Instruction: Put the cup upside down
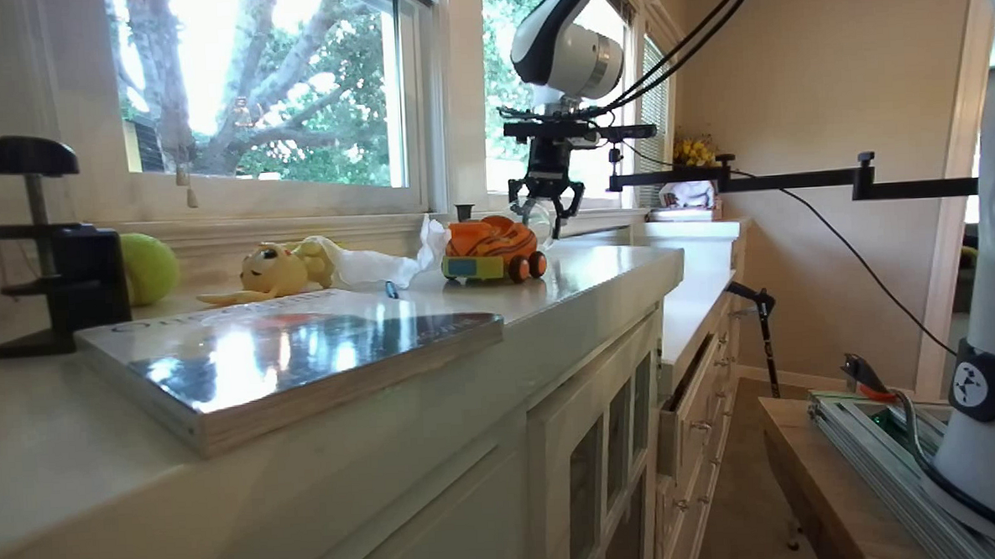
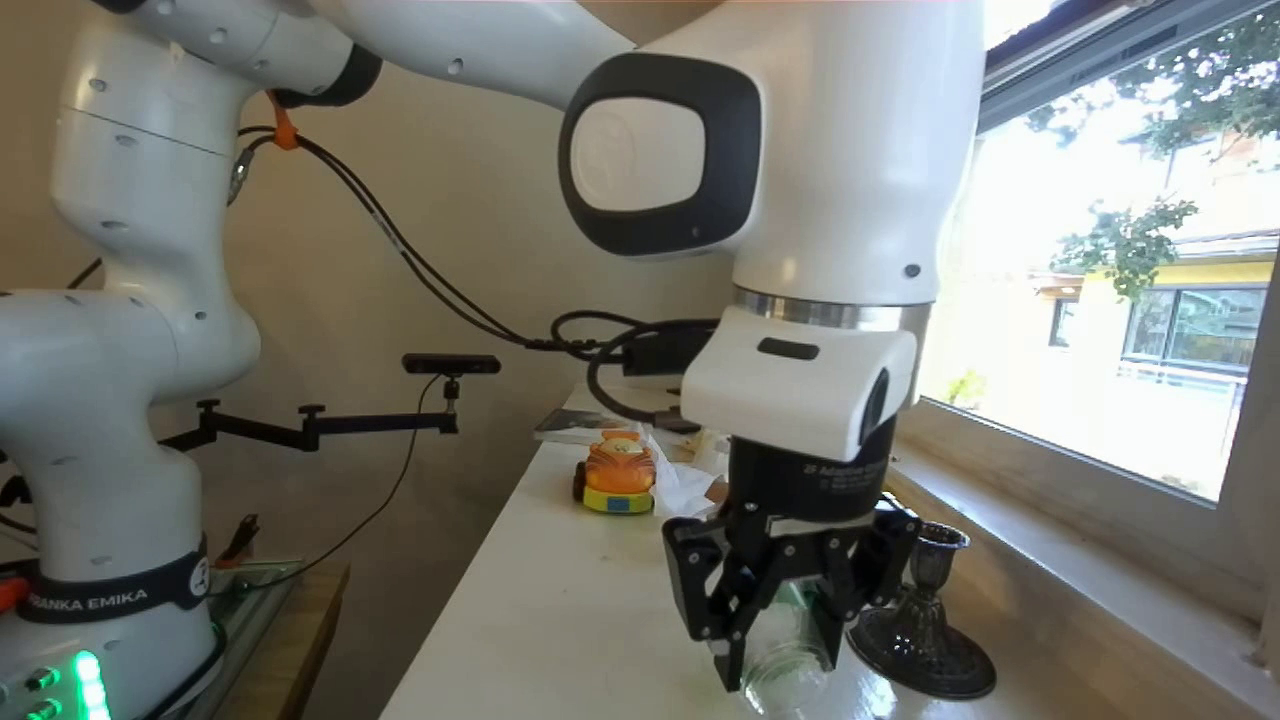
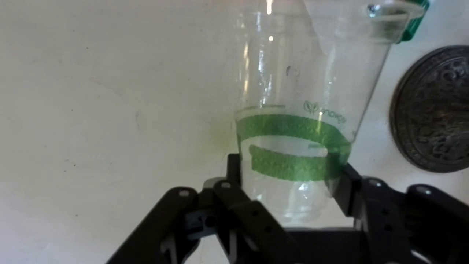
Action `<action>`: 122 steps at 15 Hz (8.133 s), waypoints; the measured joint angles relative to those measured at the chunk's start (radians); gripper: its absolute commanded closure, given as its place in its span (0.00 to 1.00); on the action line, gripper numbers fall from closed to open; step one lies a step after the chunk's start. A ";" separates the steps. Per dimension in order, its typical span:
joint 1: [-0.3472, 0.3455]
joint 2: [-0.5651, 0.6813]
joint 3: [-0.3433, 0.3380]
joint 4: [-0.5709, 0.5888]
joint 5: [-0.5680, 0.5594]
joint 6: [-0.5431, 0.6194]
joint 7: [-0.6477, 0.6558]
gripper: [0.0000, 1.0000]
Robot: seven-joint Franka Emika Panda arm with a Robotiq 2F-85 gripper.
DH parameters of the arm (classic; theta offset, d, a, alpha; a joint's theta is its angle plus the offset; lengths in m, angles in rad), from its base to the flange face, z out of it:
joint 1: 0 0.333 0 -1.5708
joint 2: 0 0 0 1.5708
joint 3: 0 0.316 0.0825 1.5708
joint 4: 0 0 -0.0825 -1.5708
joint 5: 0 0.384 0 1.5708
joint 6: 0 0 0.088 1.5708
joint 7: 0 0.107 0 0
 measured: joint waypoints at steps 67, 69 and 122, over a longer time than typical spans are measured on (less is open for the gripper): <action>0.122 -0.112 0.044 -0.133 -1.544 0.153 0.593 0.43; 0.122 -0.112 0.044 -0.142 -1.577 0.160 0.634 0.40; 0.223 -0.291 0.022 0.111 -0.156 -0.571 -0.688 0.00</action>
